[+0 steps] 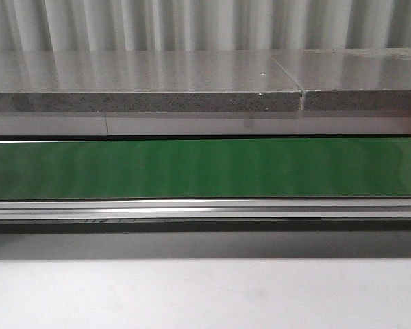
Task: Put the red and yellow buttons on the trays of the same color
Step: 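Set the red button on the belt and open the left gripper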
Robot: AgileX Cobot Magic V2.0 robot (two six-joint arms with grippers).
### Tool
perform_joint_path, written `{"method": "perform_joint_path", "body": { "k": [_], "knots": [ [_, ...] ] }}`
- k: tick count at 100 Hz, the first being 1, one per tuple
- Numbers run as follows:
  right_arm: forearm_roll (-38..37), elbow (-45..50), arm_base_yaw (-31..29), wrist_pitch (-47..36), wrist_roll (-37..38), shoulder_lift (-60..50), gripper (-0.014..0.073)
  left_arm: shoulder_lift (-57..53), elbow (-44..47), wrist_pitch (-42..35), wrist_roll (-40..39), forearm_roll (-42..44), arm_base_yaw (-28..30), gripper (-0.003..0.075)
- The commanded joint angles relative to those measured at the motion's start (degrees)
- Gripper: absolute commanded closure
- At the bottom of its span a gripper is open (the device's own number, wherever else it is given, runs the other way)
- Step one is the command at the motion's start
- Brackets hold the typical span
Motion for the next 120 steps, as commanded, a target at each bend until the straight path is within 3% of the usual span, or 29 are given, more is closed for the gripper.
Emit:
{"method": "perform_joint_path", "body": {
  "k": [1,42,85,120],
  "knots": [
    [-0.43,-1.73,0.13,-4.31,-0.43,0.25,0.0681,-2.44,-3.47,-1.57,-2.49,-0.96,1.24,0.0195],
    [-0.43,-1.73,0.13,-4.31,-0.43,0.25,0.0681,8.23,-13.71,6.97,-5.06,2.06,7.97,0.0195],
    [-0.43,-1.73,0.13,-4.31,-0.43,0.25,0.0681,21.64,-25.12,9.59,-5.06,2.3,8.1,0.0224],
    [-0.43,-1.73,0.13,-4.31,-0.43,0.25,0.0681,24.35,-27.13,8.63,-5.06,3.27,8.1,0.0229]
  ]
}}
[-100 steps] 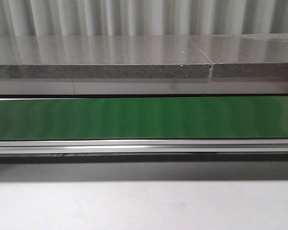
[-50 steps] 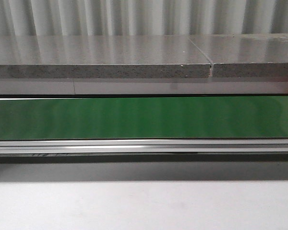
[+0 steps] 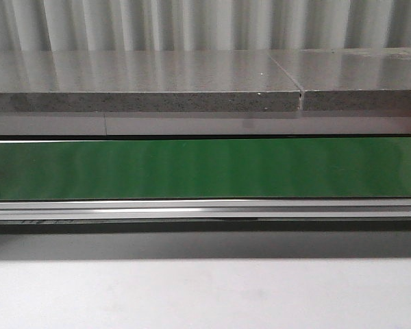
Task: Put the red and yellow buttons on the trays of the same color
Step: 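Set the red button on the belt and open the left gripper, then grasp a yellow button with the left gripper and place it on the belt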
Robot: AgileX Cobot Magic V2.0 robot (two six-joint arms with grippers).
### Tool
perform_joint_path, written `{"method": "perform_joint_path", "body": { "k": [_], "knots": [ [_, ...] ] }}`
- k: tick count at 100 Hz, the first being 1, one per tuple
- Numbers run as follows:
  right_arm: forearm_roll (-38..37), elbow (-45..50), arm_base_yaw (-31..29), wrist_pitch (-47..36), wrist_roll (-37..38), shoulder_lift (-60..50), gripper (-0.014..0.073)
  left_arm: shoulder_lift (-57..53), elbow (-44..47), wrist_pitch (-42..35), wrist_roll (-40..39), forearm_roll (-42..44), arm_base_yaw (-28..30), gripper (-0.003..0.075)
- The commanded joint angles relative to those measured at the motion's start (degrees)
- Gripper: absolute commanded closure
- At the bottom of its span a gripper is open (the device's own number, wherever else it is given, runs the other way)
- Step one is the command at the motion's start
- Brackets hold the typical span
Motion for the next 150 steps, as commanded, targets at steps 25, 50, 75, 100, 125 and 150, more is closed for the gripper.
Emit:
{"method": "perform_joint_path", "body": {
  "k": [25,50,75,100,125,150],
  "knots": [
    [-0.34,-1.73,0.13,-4.31,-0.43,0.25,0.0681,-2.21,-1.87,-1.9,-0.6,-0.41,0.15,0.0229],
    [-0.34,-1.73,0.13,-4.31,-0.43,0.25,0.0681,0.03,-2.21,-1.52,-0.6,-0.41,0.15,0.0229],
    [-0.34,-1.73,0.13,-4.31,-0.43,0.25,0.0681,1.16,-2.21,-2.01,-0.6,-0.41,0.15,0.023],
    [-0.34,-1.73,0.13,-4.31,-0.43,0.25,0.0681,1.16,-2.21,-2.24,-0.6,-0.41,0.15,0.0336],
    [-0.34,-1.73,0.13,-4.31,-0.43,0.25,0.0681,1.05,-2.21,-3.75,-0.6,-0.41,0.15,0.0499],
    [-0.34,-1.73,0.13,-4.31,-0.43,0.25,0.0681,-2.52,-2.21,-4.22,0.97,-0.41,0.15,0.0504]
  ]
}}
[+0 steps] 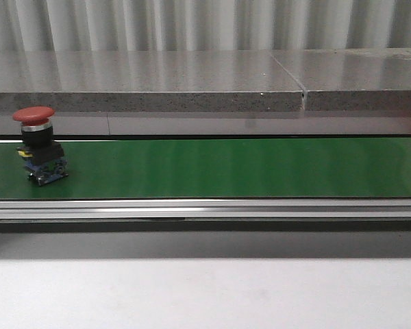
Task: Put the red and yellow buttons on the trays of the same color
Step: 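Grasp a yellow button with the left gripper and place it on the belt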
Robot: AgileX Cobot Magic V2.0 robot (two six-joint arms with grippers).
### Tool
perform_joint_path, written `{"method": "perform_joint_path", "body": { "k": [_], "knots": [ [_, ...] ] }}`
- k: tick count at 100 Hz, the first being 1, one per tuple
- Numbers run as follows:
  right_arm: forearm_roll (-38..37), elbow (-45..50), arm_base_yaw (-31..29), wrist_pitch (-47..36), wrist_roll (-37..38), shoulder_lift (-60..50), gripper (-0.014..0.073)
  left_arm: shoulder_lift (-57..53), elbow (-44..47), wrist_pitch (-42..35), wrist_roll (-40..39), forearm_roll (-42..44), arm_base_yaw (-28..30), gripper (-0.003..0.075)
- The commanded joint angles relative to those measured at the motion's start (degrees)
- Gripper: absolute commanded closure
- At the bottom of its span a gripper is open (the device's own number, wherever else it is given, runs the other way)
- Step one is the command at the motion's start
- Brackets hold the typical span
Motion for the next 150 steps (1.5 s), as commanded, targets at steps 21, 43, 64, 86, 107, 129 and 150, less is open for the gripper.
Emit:
{"method": "perform_joint_path", "body": {
  "k": [21,43,64,86,107,129,150],
  "knots": [
    [-0.34,-1.73,0.13,-4.31,-0.43,0.25,0.0681,-11.75,-1.28,-0.32,2.67,-0.71,-0.01,0.0504],
    [-0.34,-1.73,0.13,-4.31,-0.43,0.25,0.0681,-18.45,4.16,-0.31,4.39,-0.71,-1.12,0.0504],
    [-0.34,-1.73,0.13,-4.31,-0.43,0.25,0.0681,-26.23,12.55,-2.24,4.47,-0.85,-3.4,0.0504],
    [-0.34,-1.73,0.13,-4.31,-0.43,0.25,0.0681,-29.66,21.09,-4.45,4.8,-0.85,-5.6,0.0504],
    [-0.34,-1.73,0.13,-4.31,-0.43,0.25,0.0681,-29.66,25.78,-8.01,5.9,-1.04,-6.8,0.0504],
    [-0.34,-1.73,0.13,-4.31,-0.43,0.25,0.0681,-29.66,26.19,-7.98,6.47,-2.17,-6.8,0.0432],
    [-0.34,-1.73,0.13,-4.31,-0.43,0.25,0.0681,-30.55,26.19,-8.95,10.15,-8.14,-6.8,0.0172]
  ]
}}
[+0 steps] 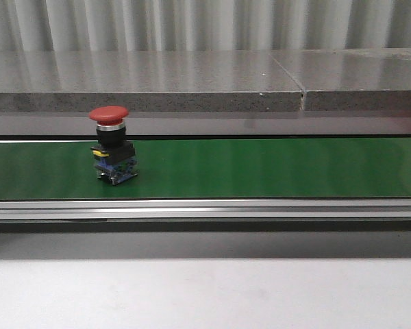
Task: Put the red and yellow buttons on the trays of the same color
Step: 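Grasp a yellow button with the left gripper and place it on the belt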
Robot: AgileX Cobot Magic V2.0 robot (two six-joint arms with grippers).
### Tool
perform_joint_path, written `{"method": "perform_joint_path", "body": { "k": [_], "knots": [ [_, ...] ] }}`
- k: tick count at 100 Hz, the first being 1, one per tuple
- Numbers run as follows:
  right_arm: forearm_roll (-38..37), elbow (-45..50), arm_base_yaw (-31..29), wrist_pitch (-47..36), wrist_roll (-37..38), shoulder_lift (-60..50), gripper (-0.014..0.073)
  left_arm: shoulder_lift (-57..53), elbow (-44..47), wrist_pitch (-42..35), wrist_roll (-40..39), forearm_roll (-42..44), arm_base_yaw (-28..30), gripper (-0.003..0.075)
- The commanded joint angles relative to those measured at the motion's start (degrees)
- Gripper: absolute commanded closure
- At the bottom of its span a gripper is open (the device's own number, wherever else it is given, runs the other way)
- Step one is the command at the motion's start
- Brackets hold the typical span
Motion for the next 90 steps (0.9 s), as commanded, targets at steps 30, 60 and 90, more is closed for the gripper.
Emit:
{"method": "perform_joint_path", "body": {
  "k": [30,60,90],
  "knots": [
    [-0.34,-1.73,0.13,-4.31,-0.43,0.25,0.0681,-11.03,-1.29,-4.64,1.19,-1.67,-3.23,0.0185],
    [-0.34,-1.73,0.13,-4.31,-0.43,0.25,0.0681,-20.73,-1.29,-4.15,1.19,4.53,-10.55,0.0734],
    [-0.34,-1.73,0.13,-4.31,-0.43,0.25,0.0681,-30.92,6.92,-10.7,1.09,8.01,-17.12,0.0741]
  ]
}}
